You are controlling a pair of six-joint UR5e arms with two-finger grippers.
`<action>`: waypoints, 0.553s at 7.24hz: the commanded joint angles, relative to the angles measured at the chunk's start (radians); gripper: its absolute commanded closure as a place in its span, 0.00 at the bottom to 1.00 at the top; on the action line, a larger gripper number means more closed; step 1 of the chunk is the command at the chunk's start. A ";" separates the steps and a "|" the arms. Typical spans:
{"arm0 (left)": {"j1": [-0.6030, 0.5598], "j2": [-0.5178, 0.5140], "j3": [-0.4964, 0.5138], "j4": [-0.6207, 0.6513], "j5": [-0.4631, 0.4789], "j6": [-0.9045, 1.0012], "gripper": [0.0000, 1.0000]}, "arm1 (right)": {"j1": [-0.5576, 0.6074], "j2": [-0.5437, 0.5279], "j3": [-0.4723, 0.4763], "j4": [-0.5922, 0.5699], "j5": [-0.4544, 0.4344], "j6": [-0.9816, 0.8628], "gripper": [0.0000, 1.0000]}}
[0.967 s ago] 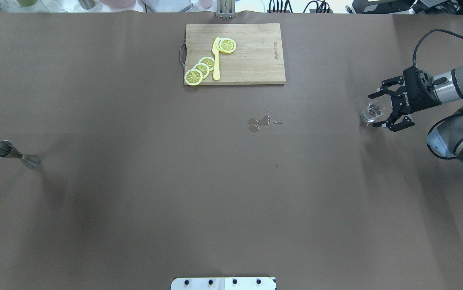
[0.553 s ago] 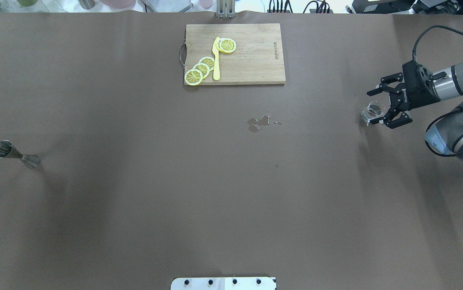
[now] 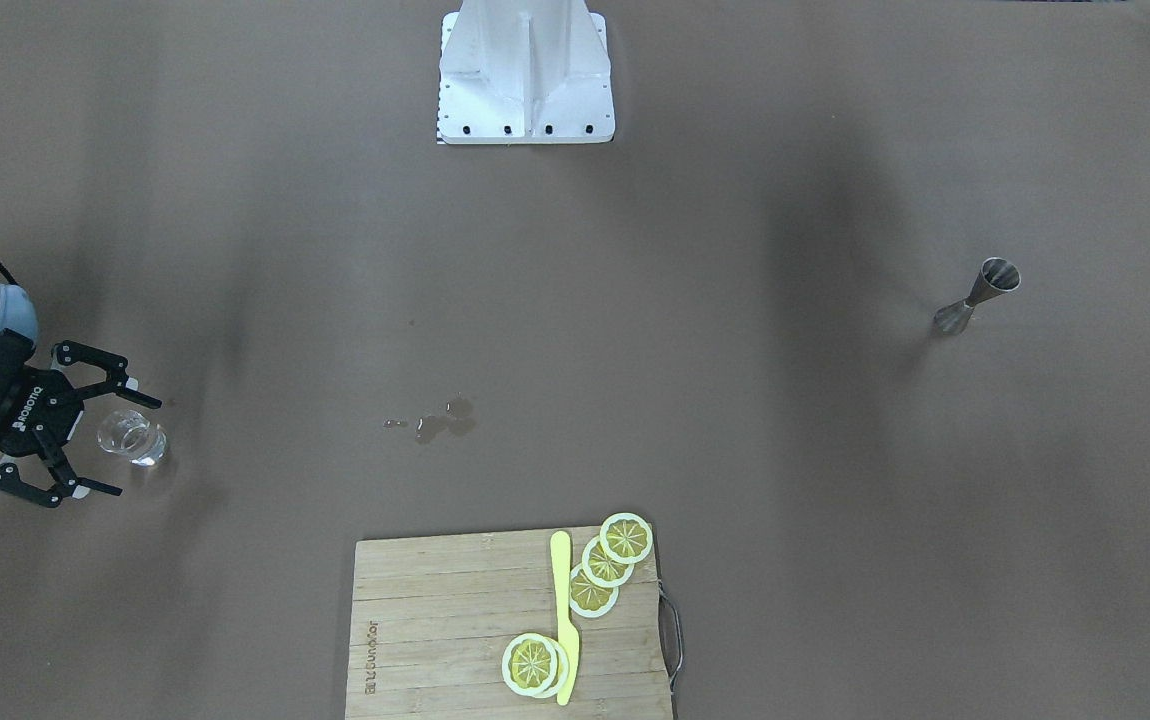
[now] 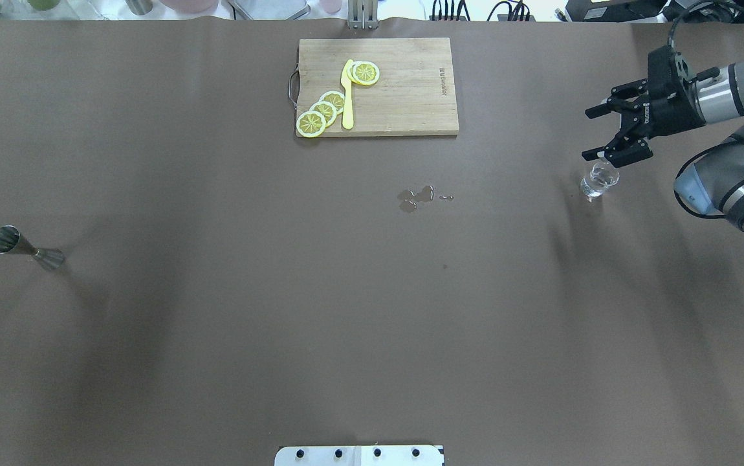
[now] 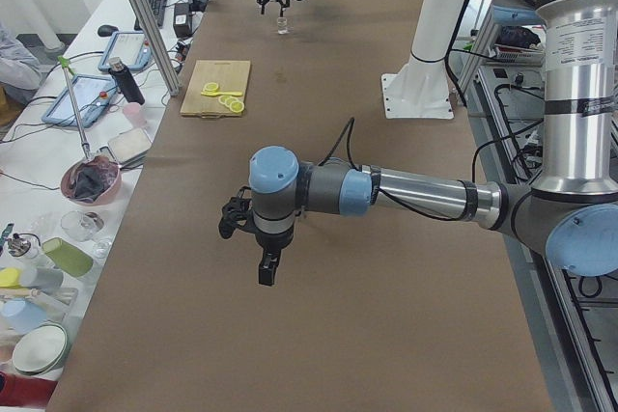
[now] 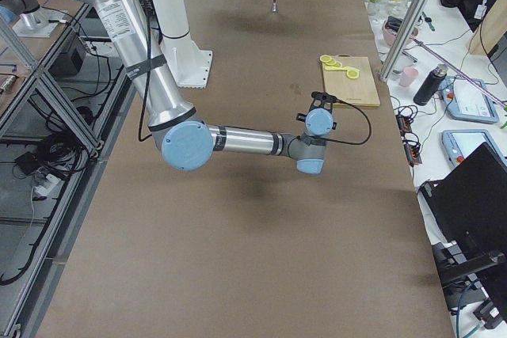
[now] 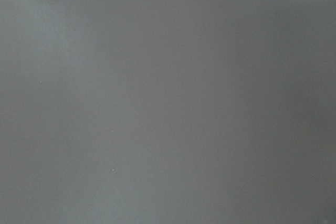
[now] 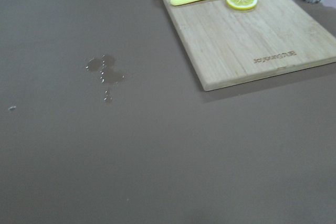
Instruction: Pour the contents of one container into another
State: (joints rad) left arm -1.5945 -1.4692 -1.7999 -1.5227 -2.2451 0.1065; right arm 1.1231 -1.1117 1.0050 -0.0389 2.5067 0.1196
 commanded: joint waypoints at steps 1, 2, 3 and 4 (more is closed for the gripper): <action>-0.005 0.018 0.002 0.001 0.001 -0.001 0.01 | 0.123 0.056 0.083 -0.214 0.006 0.081 0.00; -0.008 0.056 -0.006 -0.001 -0.002 -0.002 0.01 | 0.154 0.056 0.165 -0.416 -0.008 0.050 0.00; -0.034 0.066 -0.007 -0.001 -0.042 -0.001 0.01 | 0.176 0.058 0.213 -0.537 -0.064 -0.013 0.00; -0.073 0.060 0.031 -0.001 -0.069 -0.005 0.01 | 0.185 0.056 0.249 -0.632 -0.107 -0.015 0.00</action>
State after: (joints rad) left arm -1.6288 -1.4133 -1.7963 -1.5230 -2.2798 0.1044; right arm 1.2863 -1.0560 1.1959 -0.5218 2.4541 0.1311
